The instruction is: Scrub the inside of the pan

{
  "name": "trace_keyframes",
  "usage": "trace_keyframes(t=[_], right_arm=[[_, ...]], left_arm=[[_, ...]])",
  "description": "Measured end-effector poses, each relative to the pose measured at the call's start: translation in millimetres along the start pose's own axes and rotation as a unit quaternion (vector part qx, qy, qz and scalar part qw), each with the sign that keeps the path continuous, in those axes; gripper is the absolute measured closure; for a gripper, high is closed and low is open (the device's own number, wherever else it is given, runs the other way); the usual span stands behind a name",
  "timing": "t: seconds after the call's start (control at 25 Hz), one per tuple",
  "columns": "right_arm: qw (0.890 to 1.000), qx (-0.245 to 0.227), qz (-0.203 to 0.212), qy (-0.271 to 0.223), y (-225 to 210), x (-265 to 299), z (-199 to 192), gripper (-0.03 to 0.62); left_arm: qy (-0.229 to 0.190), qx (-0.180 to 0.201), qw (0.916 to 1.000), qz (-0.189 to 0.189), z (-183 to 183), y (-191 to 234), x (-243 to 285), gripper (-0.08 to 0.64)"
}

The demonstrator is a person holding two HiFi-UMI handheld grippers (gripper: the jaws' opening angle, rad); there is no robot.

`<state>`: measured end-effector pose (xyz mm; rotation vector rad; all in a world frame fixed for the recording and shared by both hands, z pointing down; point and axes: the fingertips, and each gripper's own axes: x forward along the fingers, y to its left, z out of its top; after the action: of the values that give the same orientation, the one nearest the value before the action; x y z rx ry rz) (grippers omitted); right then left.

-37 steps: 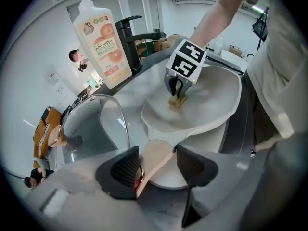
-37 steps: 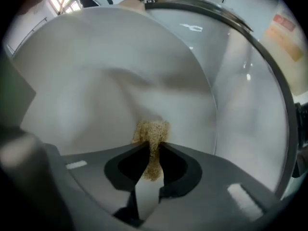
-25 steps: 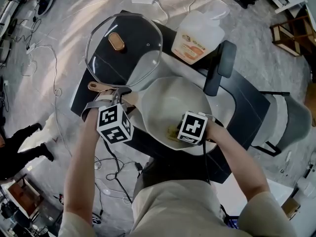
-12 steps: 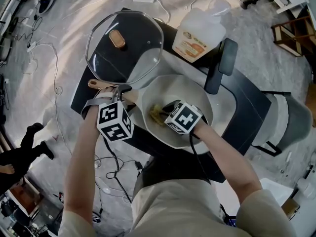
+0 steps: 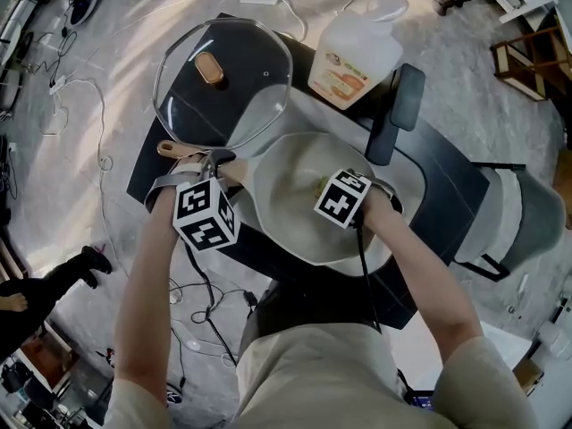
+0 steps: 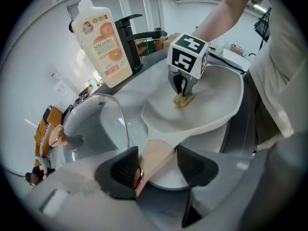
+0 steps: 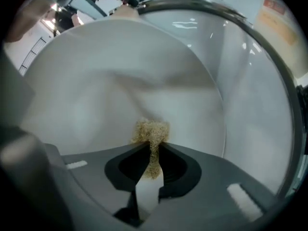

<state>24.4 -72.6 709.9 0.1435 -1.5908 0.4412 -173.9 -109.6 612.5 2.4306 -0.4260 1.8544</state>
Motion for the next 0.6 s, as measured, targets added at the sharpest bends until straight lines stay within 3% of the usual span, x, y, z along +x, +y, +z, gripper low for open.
trace_keyframes(t=[0.16, 0.28, 0.36, 0.44, 0.6], right_arm=[[0.996, -0.003, 0.076, 0.035, 28, -14, -27, 0.532], [0.984, -0.005, 0.173, 0.042, 66, -33, -32, 0.534], [0.974, -0.009, 0.225, 0.025, 89, -42, -23, 0.534], [0.968, -0.012, 0.251, -0.007, 106, -50, -6, 0.535], [0.96, 0.02, 0.268, -0.081, 115, -67, 23, 0.536]], left_arm=[[0.007, -0.006, 1.0, 0.003, -1, 0, 1, 0.298], [0.023, -0.003, 0.9997, 0.007, 0, -1, 7, 0.295], [0.036, 0.0, 0.9992, 0.017, -1, -1, 9, 0.291], [0.041, -0.005, 0.9987, 0.029, -2, -1, 9, 0.29], [0.01, -0.072, 0.9973, 0.01, 4, -10, -1, 0.291]])
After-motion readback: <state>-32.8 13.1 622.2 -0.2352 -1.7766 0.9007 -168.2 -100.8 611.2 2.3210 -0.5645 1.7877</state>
